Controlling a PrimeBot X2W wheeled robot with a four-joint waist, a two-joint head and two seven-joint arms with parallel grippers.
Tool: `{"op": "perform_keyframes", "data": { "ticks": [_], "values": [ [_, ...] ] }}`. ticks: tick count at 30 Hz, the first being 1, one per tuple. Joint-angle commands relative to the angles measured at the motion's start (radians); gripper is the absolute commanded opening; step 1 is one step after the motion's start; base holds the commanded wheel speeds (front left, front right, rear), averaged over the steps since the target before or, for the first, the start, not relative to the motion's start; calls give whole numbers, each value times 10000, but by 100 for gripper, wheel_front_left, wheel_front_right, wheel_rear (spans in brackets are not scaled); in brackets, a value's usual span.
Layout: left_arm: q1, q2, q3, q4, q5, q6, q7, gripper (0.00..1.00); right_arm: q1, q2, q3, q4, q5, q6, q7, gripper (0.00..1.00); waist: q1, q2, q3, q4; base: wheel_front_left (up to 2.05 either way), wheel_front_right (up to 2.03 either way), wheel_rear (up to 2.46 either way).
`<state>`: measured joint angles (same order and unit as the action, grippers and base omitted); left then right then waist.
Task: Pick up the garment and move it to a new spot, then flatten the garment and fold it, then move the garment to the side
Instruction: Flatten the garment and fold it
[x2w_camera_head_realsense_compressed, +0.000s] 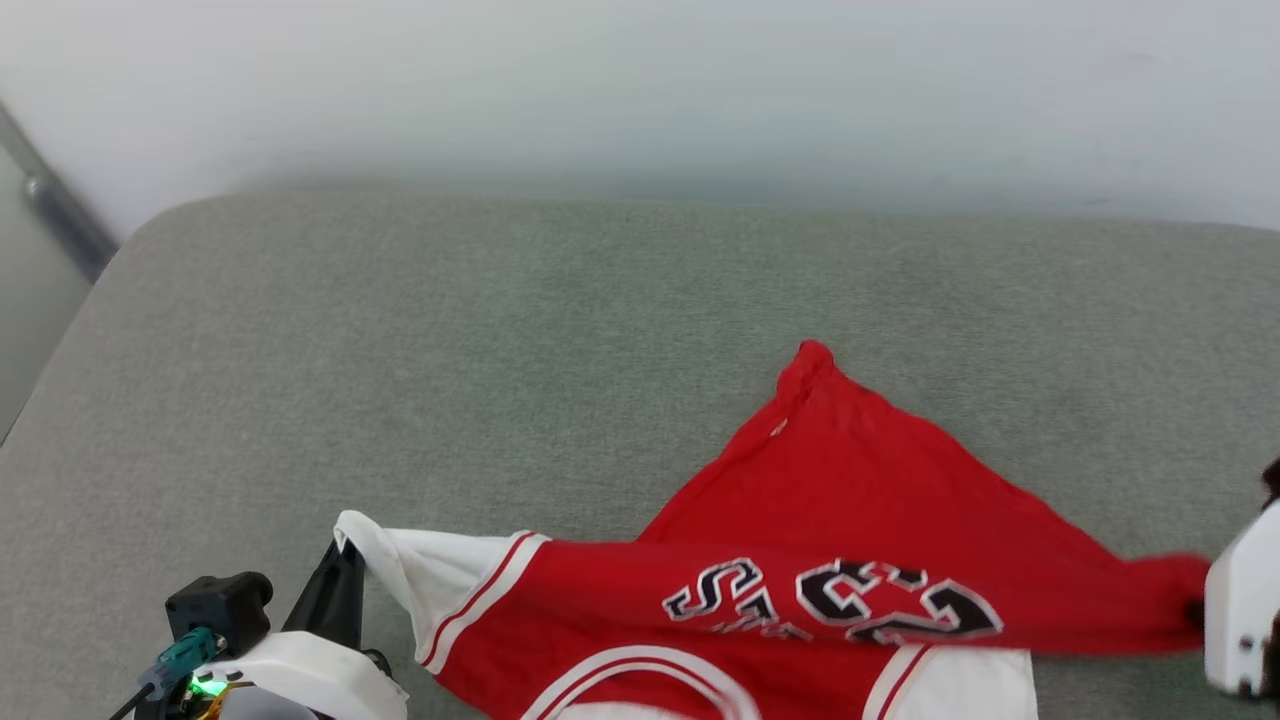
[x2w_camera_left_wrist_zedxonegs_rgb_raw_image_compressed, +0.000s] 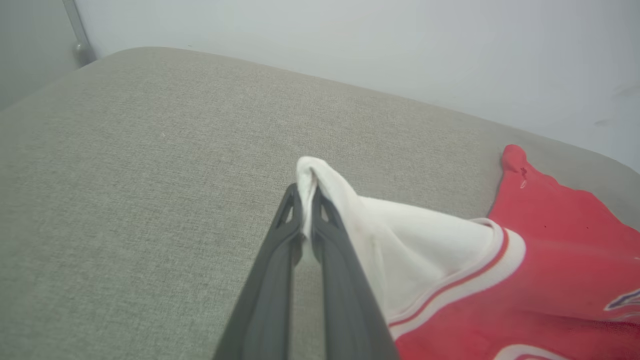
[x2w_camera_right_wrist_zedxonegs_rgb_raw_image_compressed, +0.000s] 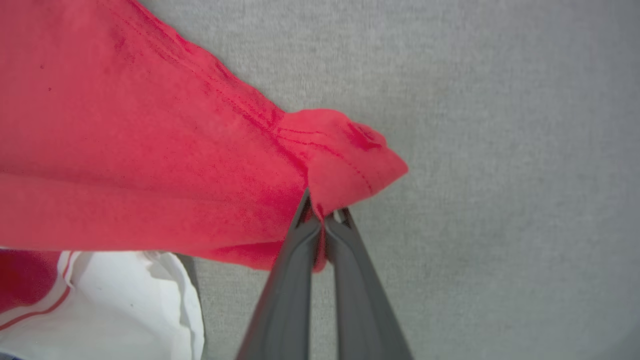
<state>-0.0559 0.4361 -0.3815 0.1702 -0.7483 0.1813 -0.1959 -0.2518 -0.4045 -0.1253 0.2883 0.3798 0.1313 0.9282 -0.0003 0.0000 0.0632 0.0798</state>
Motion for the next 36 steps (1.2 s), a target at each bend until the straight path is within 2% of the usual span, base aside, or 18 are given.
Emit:
{"op": "perform_keyframes", "data": {
  "ticks": [1, 7, 8, 9, 10, 13, 18, 23, 26, 28, 31, 33, 36],
  "values": [
    [157, 88, 43, -91, -6, 89, 22, 0, 766, 219, -62, -265, 14, -11, 77, 0, 3, 0, -434, -491, 0, 0, 0],
    [365, 187, 39, -442, -10, 334, 224, 0, 3067, 1300, -147, -1287, 91, -9, 621, 1, 3, 0, -447, -966, 0, 0, 0],
    [382, 204, 39, -489, -4, 380, 247, 0, 3285, 1510, -179, -1463, 88, -11, 650, 25, 3, 0, -425, -1032, 0, 0, 0],
    [404, 217, 46, -528, -4, 398, 264, 0, 3434, 1710, -255, -1609, 102, -9, 617, 90, 3, 0, -415, -1091, 0, 0, 0],
    [417, 229, 54, -575, -7, 437, 285, 0, 3539, 1802, -296, -1803, 84, -9, 418, 100, 3, 0, -401, -1141, 0, 0, 0],
    [474, 293, 59, -678, -6, 488, 342, 0, 3623, 2013, -403, -2264, -76, -9, -421, 100, 3, 0, -370, -1248, 0, 0, 0],
    [368, 376, 32, -887, 54, 561, 403, 0, 2926, 2069, -633, -2741, -149, -9, -2922, 100, 3, 0, -260, -1286, 0, 0, 0],
    [-85, 435, -32, -1267, 199, 527, 447, 0, 1915, 1919, -314, -2533, -209, -9, -5281, 100, 3, 0, 292, -1102, 0, 0, 0],
    [-446, 434, -89, -1460, 327, 488, 479, 0, 1109, 1807, 24, -2252, -280, -9, -6237, 100, 3, 0, 799, -917, 0, 0, 0],
    [-715, 416, -126, -1574, 402, 459, 464, 0, 502, 1648, 348, -1984, -253, -9, -6443, 100, 3, 0, 1179, -767, 0, 0, 0],
    [-1183, 336, -221, -1683, 526, 343, 448, 0, -441, 1346, 944, -1583, -138, -8, -6123, 100, 3, 0, 1765, -467, 0, 0, 0],
    [-1453, 277, -289, -1691, 596, 263, 427, 0, -1080, 1128, 1407, -1330, 68, -9, -5594, 100, 3, 0, 2090, -274, 0, 0, 0],
    [-1857, 128, -422, -1649, 683, 138, 349, 0, -1952, 703, 2246, -1074, 569, -9, -4209, 100, 3, 0, 2494, 22, 0, 0, 0]
  ]
}}
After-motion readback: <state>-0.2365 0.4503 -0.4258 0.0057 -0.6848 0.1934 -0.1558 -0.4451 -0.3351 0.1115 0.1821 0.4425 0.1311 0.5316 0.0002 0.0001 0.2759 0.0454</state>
